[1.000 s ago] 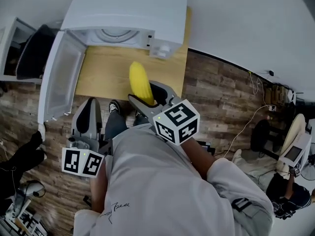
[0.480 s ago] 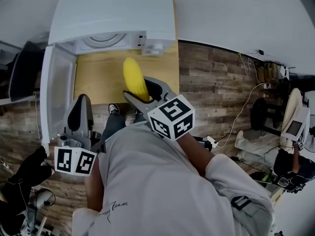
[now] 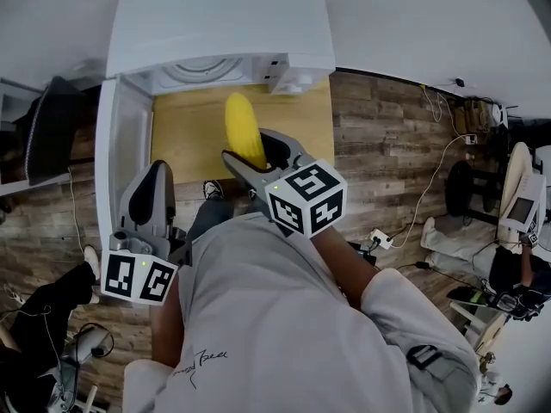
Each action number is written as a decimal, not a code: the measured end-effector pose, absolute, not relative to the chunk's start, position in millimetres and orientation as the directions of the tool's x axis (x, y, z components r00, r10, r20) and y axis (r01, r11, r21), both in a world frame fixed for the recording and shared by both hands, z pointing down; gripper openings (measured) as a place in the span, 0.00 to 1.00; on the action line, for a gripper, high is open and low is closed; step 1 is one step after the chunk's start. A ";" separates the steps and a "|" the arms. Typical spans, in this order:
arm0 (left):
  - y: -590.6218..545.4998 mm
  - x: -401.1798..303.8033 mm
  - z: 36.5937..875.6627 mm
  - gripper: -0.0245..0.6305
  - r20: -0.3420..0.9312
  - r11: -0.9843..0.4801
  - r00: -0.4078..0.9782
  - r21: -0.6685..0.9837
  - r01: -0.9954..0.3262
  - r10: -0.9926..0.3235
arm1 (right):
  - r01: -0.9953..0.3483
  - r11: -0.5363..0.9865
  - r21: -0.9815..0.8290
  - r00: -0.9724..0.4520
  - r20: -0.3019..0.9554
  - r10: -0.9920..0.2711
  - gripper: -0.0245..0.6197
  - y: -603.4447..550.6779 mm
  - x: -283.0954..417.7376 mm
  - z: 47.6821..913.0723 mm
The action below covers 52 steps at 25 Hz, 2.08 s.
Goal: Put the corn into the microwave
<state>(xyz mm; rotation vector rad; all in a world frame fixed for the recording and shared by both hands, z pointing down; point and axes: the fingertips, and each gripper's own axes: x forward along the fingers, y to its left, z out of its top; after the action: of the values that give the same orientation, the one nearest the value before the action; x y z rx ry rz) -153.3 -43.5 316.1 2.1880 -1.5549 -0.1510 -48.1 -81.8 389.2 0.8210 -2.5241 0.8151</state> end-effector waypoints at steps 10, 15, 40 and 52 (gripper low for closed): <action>-46.2 -172.3 321.0 0.02 0.166 -0.352 0.465 0.451 -0.820 -0.870 | -0.691 0.610 -0.389 -0.708 0.535 -0.461 0.44 -90.1 -76.2 408.5; -51.1 -179.5 326.1 0.02 0.159 -0.389 0.508 0.465 -0.795 -0.847 | -0.726 0.573 -0.380 -0.674 0.562 -0.479 0.44 -96.1 -84.5 423.6; -54.5 -185.6 340.2 0.02 0.170 -0.428 0.592 0.540 -0.725 -0.788 | -0.777 0.518 -0.357 -0.609 0.634 -0.477 0.44 -126.2 -96.1 472.0; -48.1 -185.2 340.2 0.02 0.179 -0.422 0.588 0.538 -0.730 -0.789 | -0.785 0.513 -0.347 -0.587 0.681 -0.437 0.44 -146.6 -99.8 503.7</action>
<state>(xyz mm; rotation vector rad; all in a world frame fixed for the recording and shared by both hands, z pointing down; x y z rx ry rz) -185.2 -48.1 340.2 2.2427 -1.2016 -0.1345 -99.8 -146.6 503.7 0.9961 -2.2375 0.8848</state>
